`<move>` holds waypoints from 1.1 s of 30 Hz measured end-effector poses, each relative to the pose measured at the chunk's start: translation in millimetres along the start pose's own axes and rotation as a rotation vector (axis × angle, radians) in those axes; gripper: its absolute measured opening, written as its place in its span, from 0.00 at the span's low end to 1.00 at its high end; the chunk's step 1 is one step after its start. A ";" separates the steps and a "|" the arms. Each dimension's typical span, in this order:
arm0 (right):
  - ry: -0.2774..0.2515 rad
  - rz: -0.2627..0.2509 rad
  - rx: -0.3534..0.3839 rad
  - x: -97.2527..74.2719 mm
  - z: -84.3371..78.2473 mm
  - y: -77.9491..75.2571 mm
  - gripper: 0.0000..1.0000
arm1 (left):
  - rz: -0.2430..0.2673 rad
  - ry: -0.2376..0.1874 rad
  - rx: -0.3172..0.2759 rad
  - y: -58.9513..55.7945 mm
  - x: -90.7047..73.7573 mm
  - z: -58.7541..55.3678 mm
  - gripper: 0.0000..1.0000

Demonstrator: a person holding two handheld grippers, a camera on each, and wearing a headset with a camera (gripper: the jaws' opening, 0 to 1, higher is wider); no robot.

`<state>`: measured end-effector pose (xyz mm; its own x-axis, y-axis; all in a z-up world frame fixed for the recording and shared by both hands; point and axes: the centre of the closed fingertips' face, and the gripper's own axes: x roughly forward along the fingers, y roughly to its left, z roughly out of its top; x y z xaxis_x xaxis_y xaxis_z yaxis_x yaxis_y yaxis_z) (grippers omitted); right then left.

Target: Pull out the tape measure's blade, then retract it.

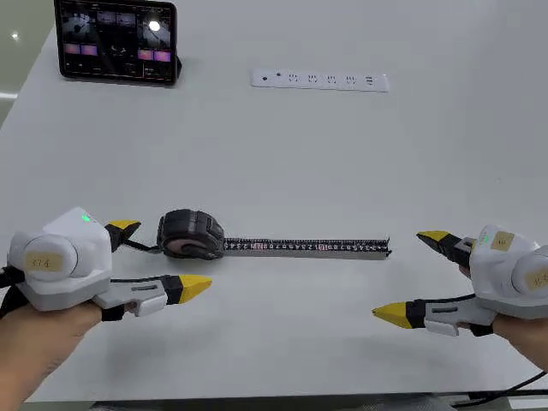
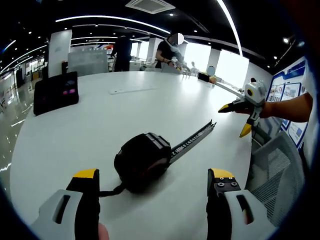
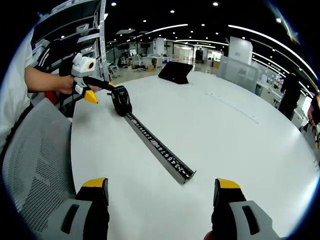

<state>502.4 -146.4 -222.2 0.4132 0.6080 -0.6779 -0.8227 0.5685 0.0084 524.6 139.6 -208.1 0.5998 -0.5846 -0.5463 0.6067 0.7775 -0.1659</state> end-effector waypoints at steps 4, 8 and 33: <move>0.006 -0.003 -0.009 -0.2 1.0 -5.2 0.85 | -0.003 -0.001 -0.008 -2.1 5.8 0.8 0.86; 0.008 -0.004 -0.012 -0.1 2.5 -9.5 0.85 | -0.006 0.001 -0.012 -4.5 11.1 0.6 0.86; 0.031 0.022 -0.059 5.2 2.5 -19.3 0.79 | -0.004 -0.013 -0.077 -12.7 19.2 0.0 0.85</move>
<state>521.4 -152.9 -224.0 0.3831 0.6023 -0.7004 -0.8535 0.5208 -0.0189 528.4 118.5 -216.4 0.6049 -0.5903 -0.5345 0.5671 0.7905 -0.2312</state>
